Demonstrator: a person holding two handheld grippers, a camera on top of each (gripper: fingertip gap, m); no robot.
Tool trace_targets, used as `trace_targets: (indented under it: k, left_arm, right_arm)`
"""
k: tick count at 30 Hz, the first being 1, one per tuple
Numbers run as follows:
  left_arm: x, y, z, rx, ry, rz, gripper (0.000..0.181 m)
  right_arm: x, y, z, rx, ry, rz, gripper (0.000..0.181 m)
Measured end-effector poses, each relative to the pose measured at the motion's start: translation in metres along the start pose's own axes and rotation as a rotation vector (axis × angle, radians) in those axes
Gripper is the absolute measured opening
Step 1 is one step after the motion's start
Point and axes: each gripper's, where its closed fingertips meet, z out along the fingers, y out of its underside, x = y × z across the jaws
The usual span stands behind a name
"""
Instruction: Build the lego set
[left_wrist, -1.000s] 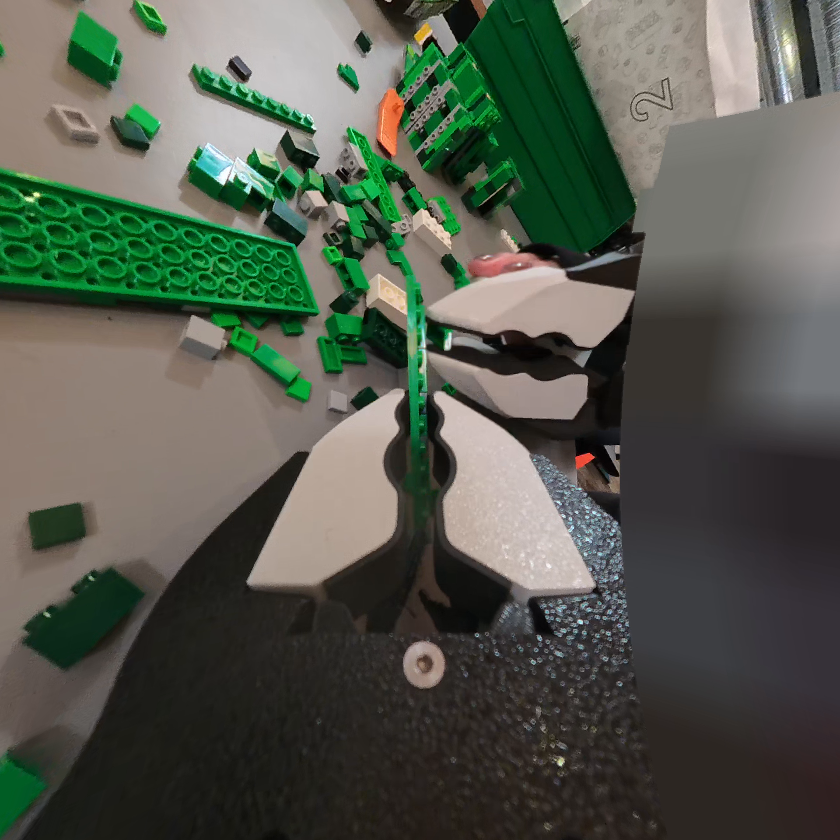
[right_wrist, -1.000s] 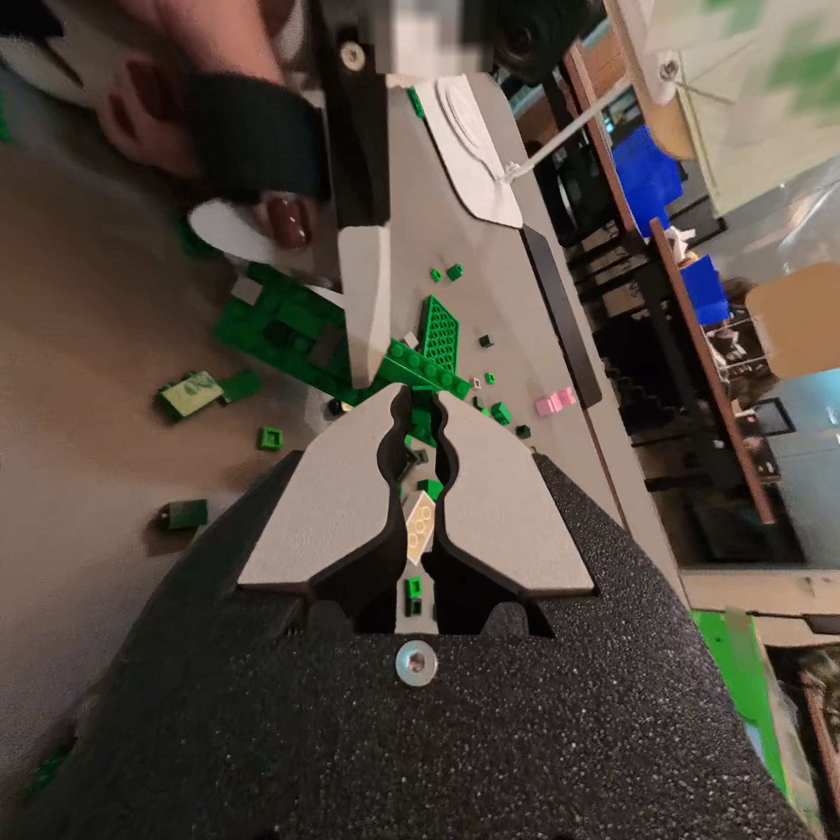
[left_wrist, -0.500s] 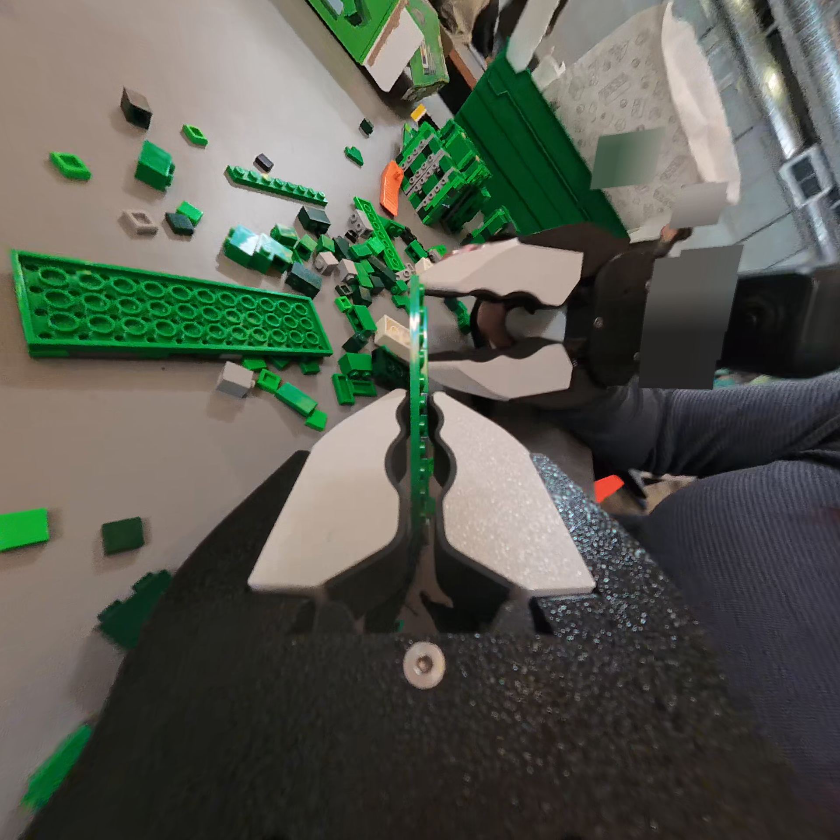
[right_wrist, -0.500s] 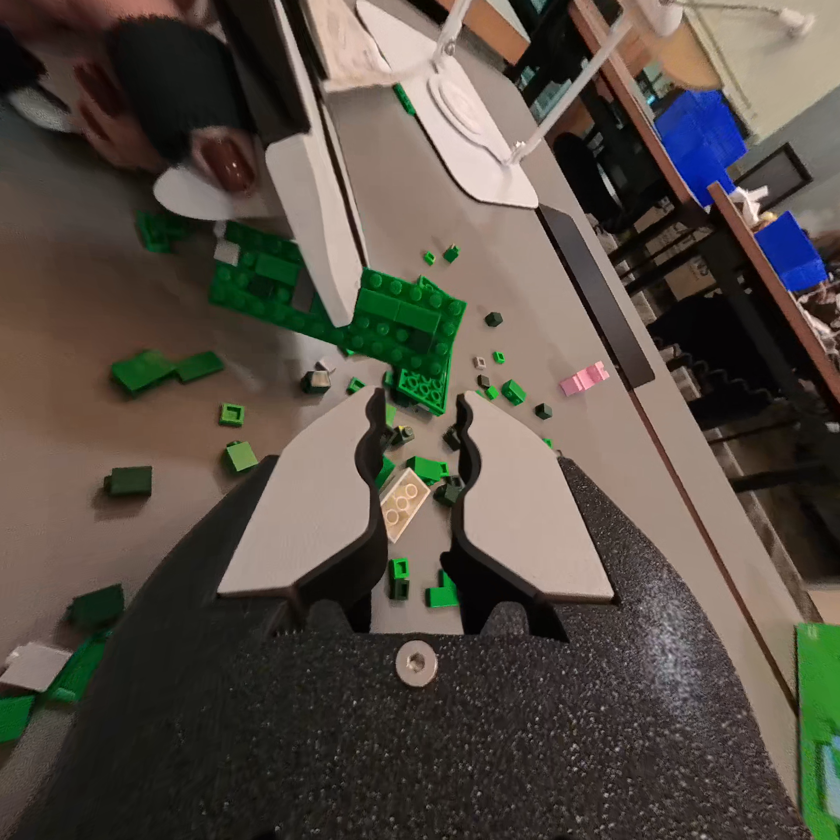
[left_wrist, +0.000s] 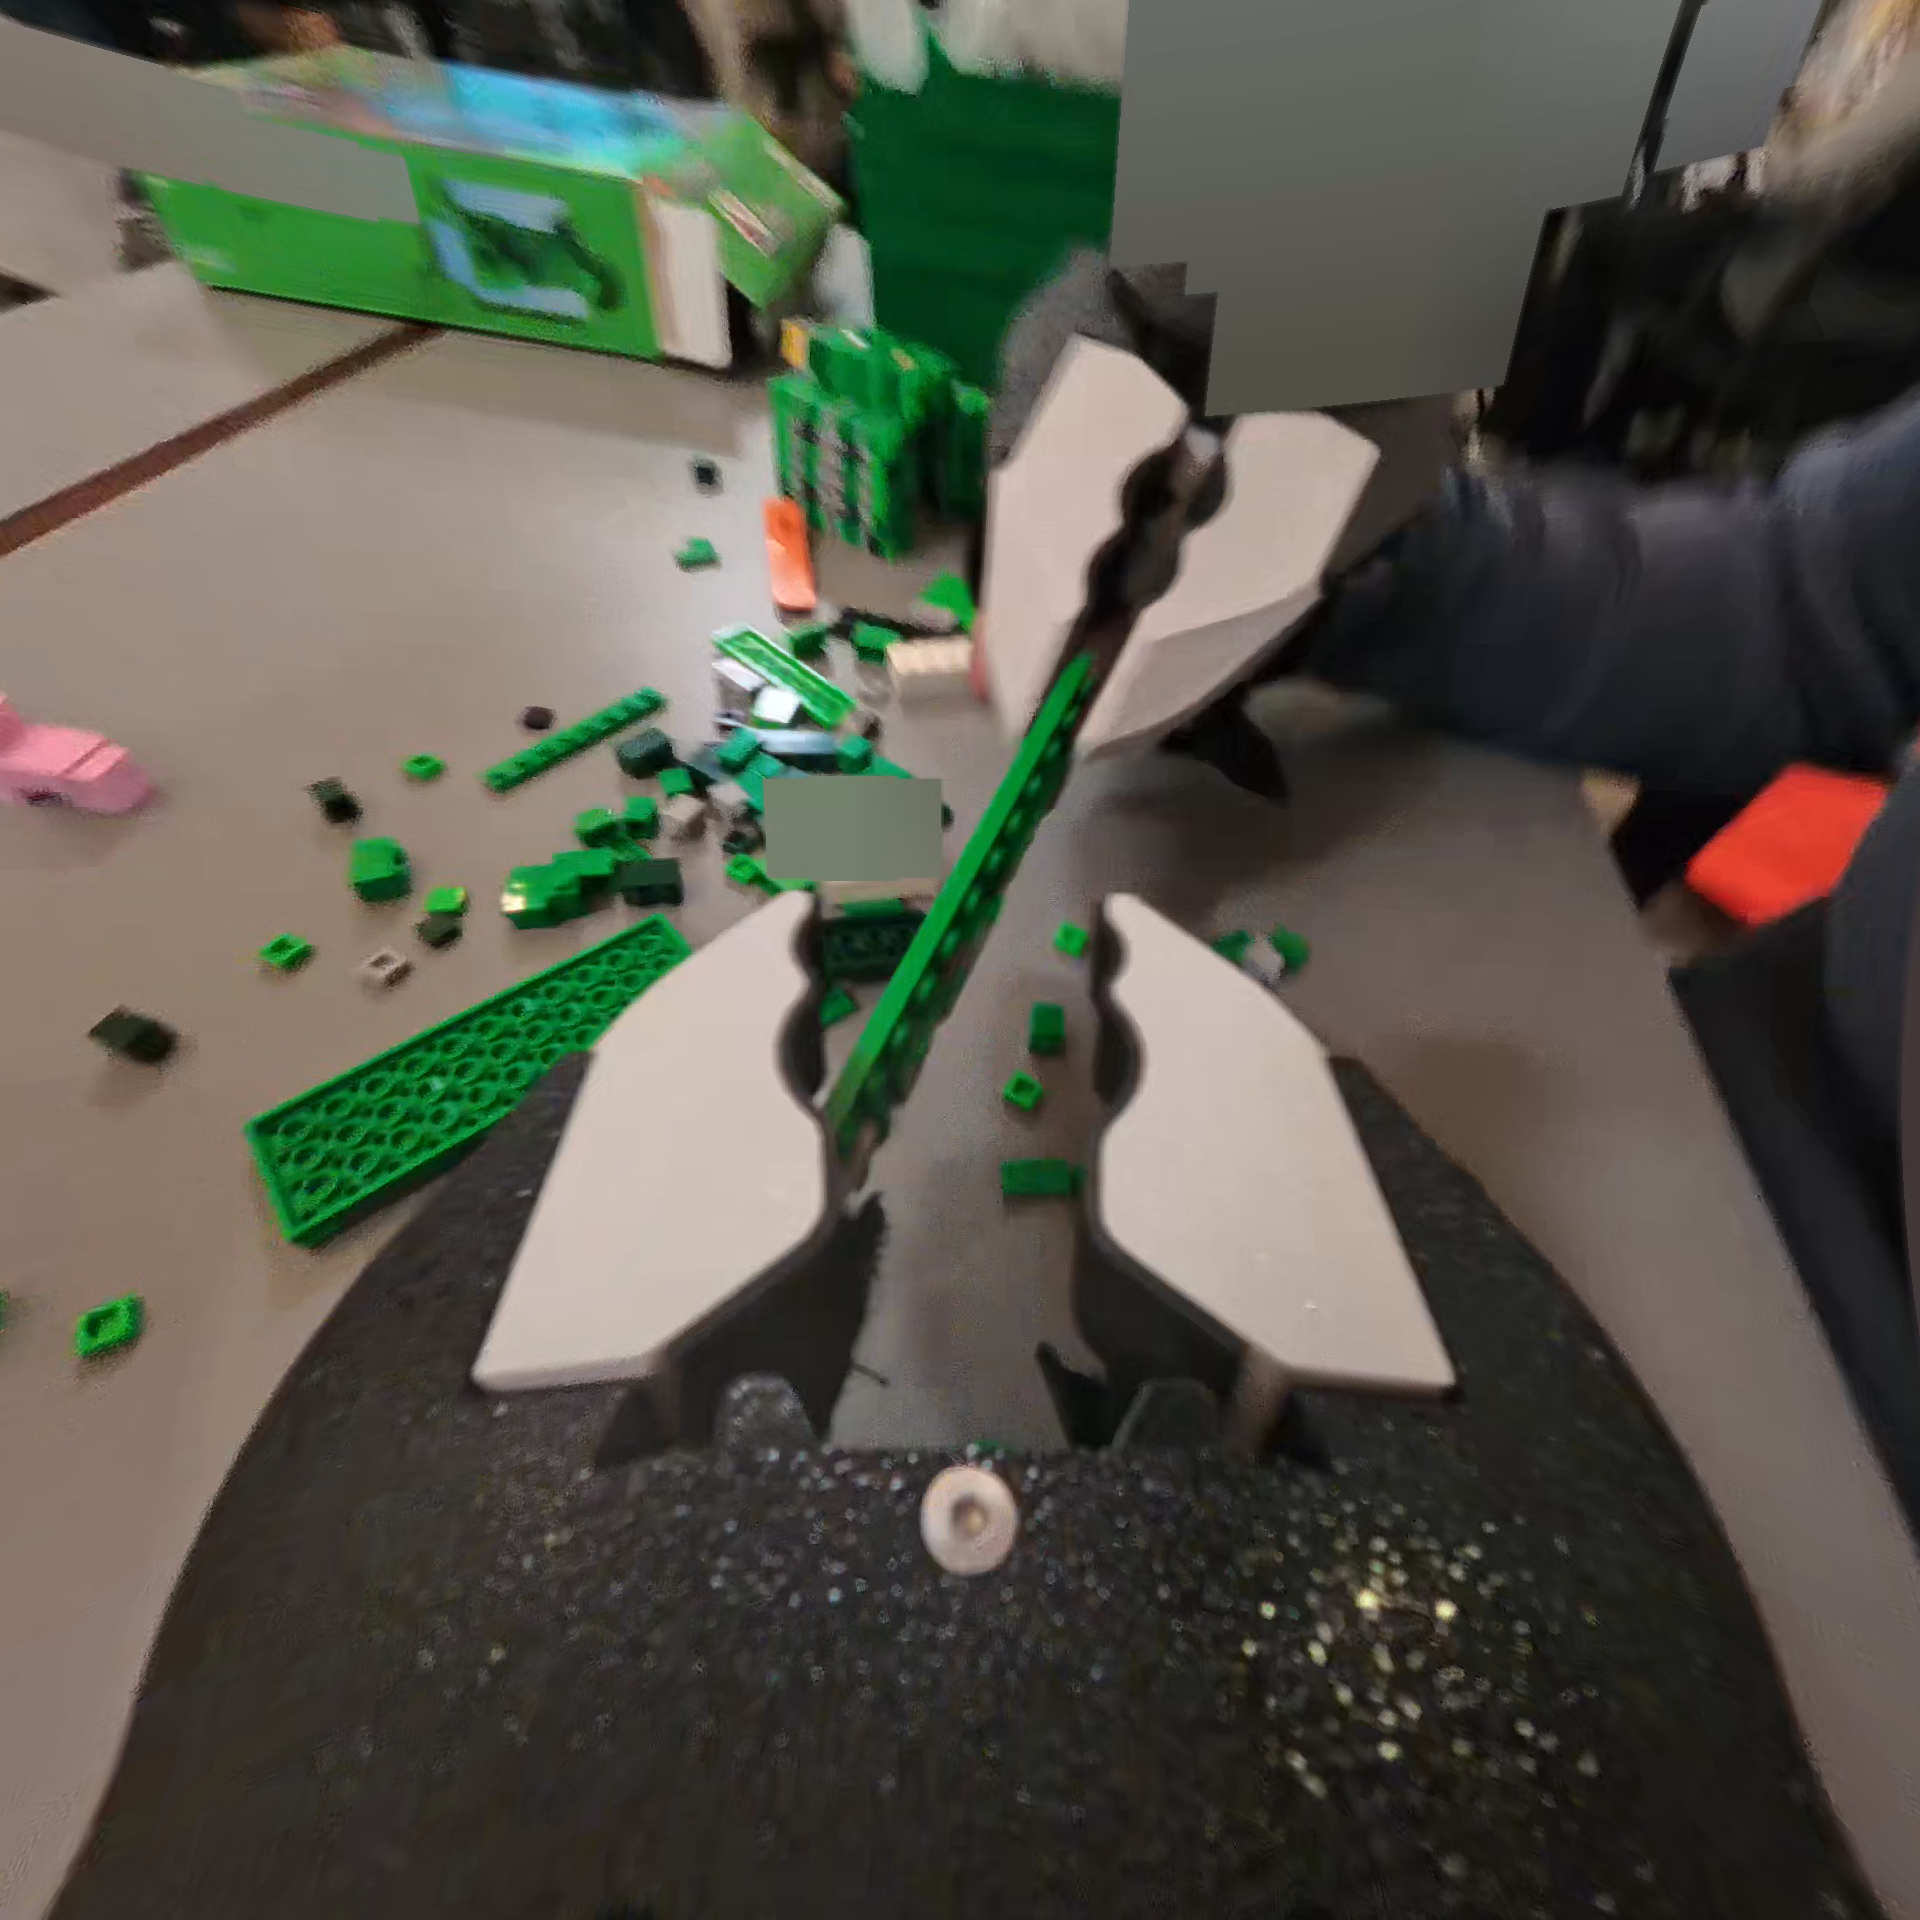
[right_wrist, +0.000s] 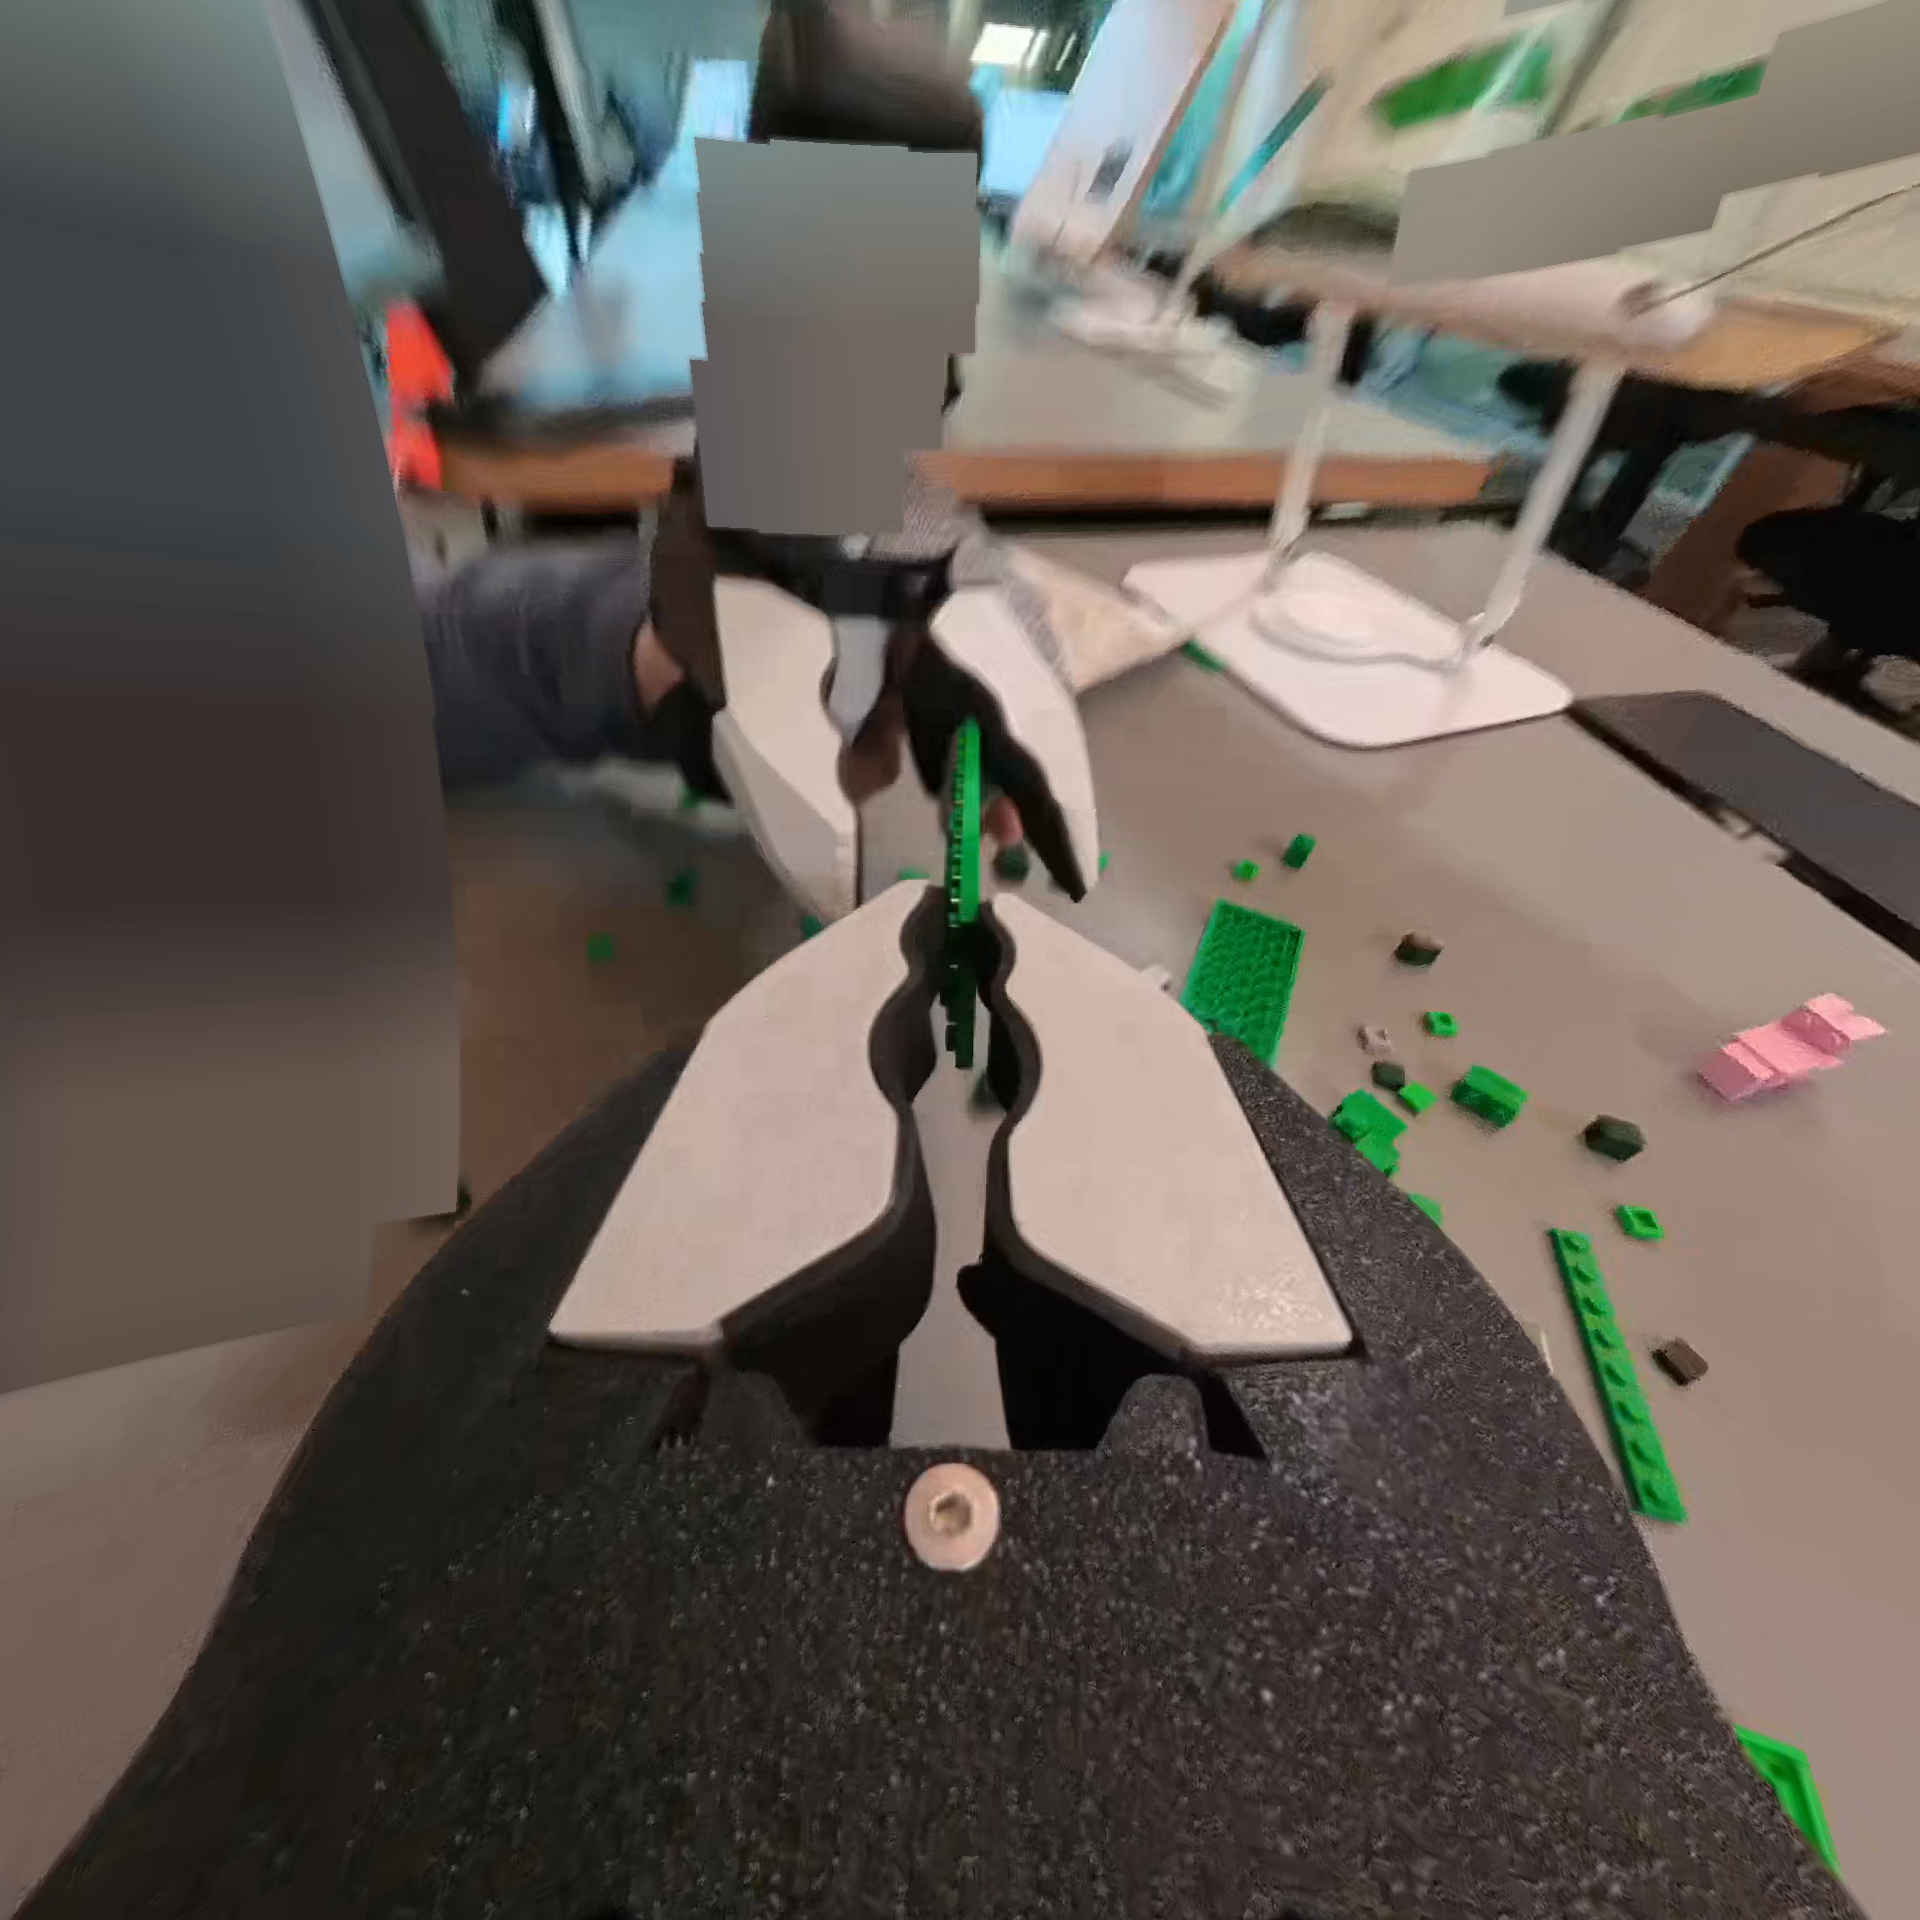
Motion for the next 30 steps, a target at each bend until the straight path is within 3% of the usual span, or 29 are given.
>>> trace_targets:
  k: [1, 3, 6, 9, 11, 13, 16, 20, 24, 27, 30]
  left_arm:
    - [-0.006, -0.006, -0.004, 0.044, -0.007, -0.07, 0.057]
    - [-0.013, -0.019, -0.01, 0.174, 0.034, -0.226, 0.06]
    - [-0.013, -0.035, -0.017, 0.372, 0.17, -0.436, 0.047]
    - [-0.001, -0.052, -0.028, 0.538, 0.319, -0.457, 0.025]
    - [0.002, -0.056, -0.031, 0.574, 0.311, -0.42, 0.012]
    - [-0.001, -0.053, -0.029, 0.531, 0.244, -0.389, 0.006]
    - [-0.01, -0.036, -0.019, 0.356, 0.145, -0.445, 0.005]
    - [-0.015, -0.016, -0.006, 0.167, -0.013, -0.391, 0.005]
    - [-0.006, -0.006, 0.004, 0.026, -0.08, -0.263, 0.005]
    - [-0.003, 0.0, 0.004, -0.067, -0.108, -0.177, 0.005]
    - [0.007, 0.0, 0.002, -0.083, -0.03, -0.24, 0.005]
  right_arm:
    - [0.007, -0.009, -0.004, 0.072, 0.024, 0.049, 0.004]
    - [0.012, -0.023, -0.009, 0.206, 0.018, 0.159, 0.004]
    - [0.012, -0.036, -0.012, 0.352, -0.031, 0.288, 0.004]
    - [0.008, -0.036, -0.006, 0.382, -0.084, 0.377, 0.005]
    - [0.009, -0.035, -0.005, 0.388, -0.082, 0.397, 0.005]
    - [0.018, -0.028, -0.004, 0.334, 0.007, 0.341, 0.009]
    - [0.031, -0.019, -0.006, 0.204, 0.224, 0.11, 0.009]
    - [0.023, -0.022, 0.009, 0.056, 0.357, -0.106, 0.018]
    - [0.014, -0.026, 0.02, -0.035, 0.405, -0.304, 0.022]
    - [0.015, -0.025, 0.013, -0.168, 0.431, -0.531, 0.027]
    - [0.013, -0.013, 0.007, -0.303, 0.4, -0.693, 0.032]
